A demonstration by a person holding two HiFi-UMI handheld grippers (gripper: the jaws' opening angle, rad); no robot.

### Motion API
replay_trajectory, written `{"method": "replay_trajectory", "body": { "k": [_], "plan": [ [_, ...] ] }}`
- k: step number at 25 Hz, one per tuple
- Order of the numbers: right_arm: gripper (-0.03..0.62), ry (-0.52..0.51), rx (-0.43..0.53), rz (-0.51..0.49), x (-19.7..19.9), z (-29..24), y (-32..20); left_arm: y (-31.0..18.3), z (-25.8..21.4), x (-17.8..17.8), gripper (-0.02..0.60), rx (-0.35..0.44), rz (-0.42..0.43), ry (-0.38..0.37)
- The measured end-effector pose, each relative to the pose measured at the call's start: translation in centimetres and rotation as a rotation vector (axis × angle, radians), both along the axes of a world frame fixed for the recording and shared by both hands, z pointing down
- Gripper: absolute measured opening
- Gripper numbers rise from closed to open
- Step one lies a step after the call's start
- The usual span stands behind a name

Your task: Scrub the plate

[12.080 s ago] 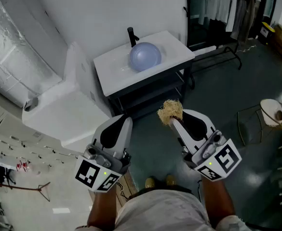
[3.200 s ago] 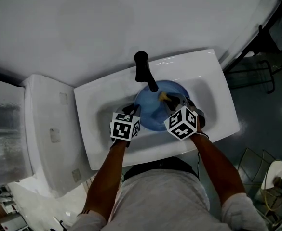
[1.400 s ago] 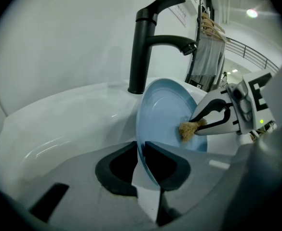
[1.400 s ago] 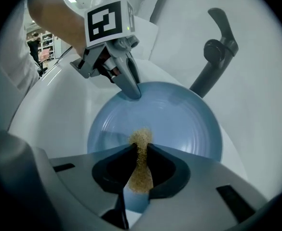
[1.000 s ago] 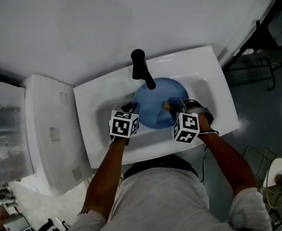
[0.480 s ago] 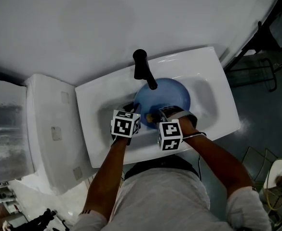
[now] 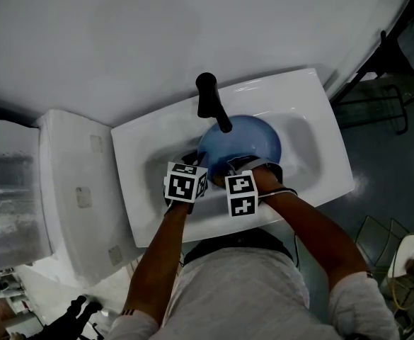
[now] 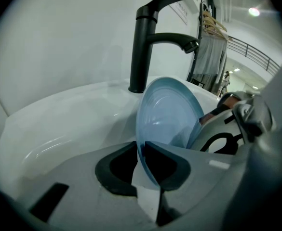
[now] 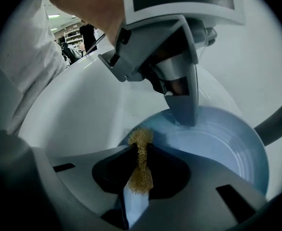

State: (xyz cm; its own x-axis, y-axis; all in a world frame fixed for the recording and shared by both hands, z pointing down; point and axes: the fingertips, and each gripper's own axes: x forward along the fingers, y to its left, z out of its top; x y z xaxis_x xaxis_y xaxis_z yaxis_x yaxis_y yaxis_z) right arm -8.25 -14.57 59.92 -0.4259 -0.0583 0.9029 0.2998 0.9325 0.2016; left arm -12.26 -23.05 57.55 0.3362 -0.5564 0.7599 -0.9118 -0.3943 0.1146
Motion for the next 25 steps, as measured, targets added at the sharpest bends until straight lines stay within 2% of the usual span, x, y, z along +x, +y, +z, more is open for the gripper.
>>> {"method": "replay_trajectory", "body": {
  "k": [9, 14, 22, 25],
  "plan": [
    [0.063, 0.117, 0.0, -0.026, 4.4, 0.9, 0.1, -0.1, -0.1, 0.1, 0.061, 0.004, 0.009, 0.0],
    [0.063, 0.17, 0.005, 0.006, 7.5, 1.2, -0.7, -0.1, 0.0, 0.1, 0.061, 0.003, 0.011, -0.001],
    [0.063, 0.181, 0.029, 0.052, 9.4, 0.7, -1.6, 0.0, -0.1, 0.2, 0.063, 0.01, 0.022, -0.008],
    [0.063, 0.147, 0.038, 0.075, 9.1, -0.2, -1.8, -0.1, -0.4, 0.3, 0.063, 0.033, 0.032, 0.0]
  ]
}}
